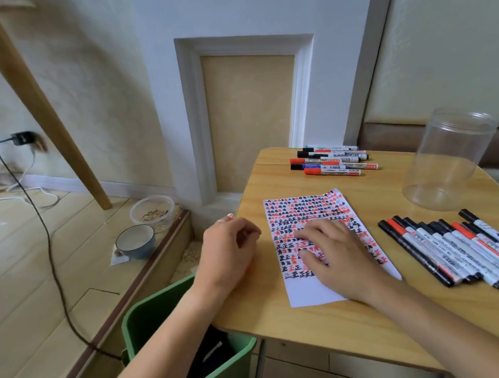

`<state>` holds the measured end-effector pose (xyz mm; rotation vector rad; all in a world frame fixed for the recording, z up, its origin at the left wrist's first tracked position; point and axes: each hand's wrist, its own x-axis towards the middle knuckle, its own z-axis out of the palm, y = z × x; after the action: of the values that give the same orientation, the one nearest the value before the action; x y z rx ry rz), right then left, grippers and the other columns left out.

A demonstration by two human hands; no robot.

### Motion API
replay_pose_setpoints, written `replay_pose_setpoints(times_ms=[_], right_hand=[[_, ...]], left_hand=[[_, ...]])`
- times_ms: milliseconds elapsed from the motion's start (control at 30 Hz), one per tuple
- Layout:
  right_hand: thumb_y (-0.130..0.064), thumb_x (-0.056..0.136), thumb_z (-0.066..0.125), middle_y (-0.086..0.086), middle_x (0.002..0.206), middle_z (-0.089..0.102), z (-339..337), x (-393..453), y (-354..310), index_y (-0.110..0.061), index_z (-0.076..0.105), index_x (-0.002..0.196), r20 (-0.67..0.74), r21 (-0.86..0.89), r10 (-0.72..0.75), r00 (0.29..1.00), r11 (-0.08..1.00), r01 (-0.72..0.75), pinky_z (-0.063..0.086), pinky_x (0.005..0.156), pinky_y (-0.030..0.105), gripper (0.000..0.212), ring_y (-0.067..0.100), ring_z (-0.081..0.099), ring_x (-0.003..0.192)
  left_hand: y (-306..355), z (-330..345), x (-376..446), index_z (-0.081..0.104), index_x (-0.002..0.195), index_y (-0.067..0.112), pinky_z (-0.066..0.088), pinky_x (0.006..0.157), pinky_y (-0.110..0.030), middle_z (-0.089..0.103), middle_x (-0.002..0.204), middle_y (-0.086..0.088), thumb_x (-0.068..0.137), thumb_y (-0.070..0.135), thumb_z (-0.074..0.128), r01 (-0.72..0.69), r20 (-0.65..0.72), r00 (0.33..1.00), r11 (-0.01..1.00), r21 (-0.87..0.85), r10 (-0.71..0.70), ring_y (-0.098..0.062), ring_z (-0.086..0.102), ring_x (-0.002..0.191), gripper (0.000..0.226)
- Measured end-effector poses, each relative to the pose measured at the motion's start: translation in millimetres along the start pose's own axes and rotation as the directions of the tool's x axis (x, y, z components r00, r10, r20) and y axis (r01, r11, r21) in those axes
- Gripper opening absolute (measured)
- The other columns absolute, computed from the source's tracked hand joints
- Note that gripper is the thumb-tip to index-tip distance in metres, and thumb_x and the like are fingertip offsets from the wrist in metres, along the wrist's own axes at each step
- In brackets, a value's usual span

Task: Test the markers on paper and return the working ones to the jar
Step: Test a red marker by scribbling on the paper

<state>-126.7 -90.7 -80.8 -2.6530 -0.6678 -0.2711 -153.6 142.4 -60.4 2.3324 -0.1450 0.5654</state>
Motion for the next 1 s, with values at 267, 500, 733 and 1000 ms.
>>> replay_pose_setpoints(times_ms=[267,500,733,1000], right_hand=[[-0.042,0.103,0.049,-0.015,0.140,0.047,1.8,-1.8,-0.3,-0.030,0.056,0.138,-0.015,-0.003,-0.007,1.000,1.000,0.006,0.035,0.110,0.031,0.038,0.007,0.037,0.132],[-0.039,0.101,0.053,-0.014,0.130,0.052,-0.4,4.2,0.2,-0.027,0.060,0.133,-0.020,-0.044,-0.047,0.999,0.998,0.046,0.037,0.103,0.028,0.034,0.010,0.043,0.123],[-0.037,0.100,0.056,-0.009,0.128,0.054,11.8,16.7,-14.1,-0.024,0.062,0.128,-0.048,-0.017,-0.049,0.998,0.999,0.048,0.042,0.103,0.035,0.032,0.014,0.045,0.120],[-0.034,0.098,0.058,-0.007,0.127,0.057,25.0,26.3,-25.6,-0.022,0.064,0.125,-0.084,-0.021,-0.067,0.994,0.998,0.066,0.044,0.100,0.037,0.030,0.015,0.048,0.118]], left_hand=[[1.9,9.3,6.4,0.053,0.102,0.017,0.041,0.072,-0.018,0.045,0.106,0.002,0.087,0.009,0.069,0.106,0.125,0.986,0.994,0.010,-0.106,-0.020,0.053,0.089,0.024],[-10.9,-3.9,5.4,0.056,0.109,0.015,0.036,0.071,-0.028,0.057,0.102,-0.001,0.084,0.012,0.064,0.164,0.078,0.980,0.967,0.193,-0.181,-0.020,0.052,0.092,0.026],[-57.9,-47.3,-5.2,0.066,0.101,0.016,0.057,0.079,-0.041,0.065,0.097,-0.001,0.085,0.013,0.073,0.395,-0.083,0.919,0.898,0.194,-0.386,-0.019,0.061,0.086,0.017],[-119.9,-55.6,-27.8,0.066,0.111,0.007,0.059,0.076,-0.029,0.067,0.100,-0.007,0.093,0.009,0.067,0.512,0.285,0.711,0.751,0.417,-0.643,-0.019,0.066,0.088,0.018]])
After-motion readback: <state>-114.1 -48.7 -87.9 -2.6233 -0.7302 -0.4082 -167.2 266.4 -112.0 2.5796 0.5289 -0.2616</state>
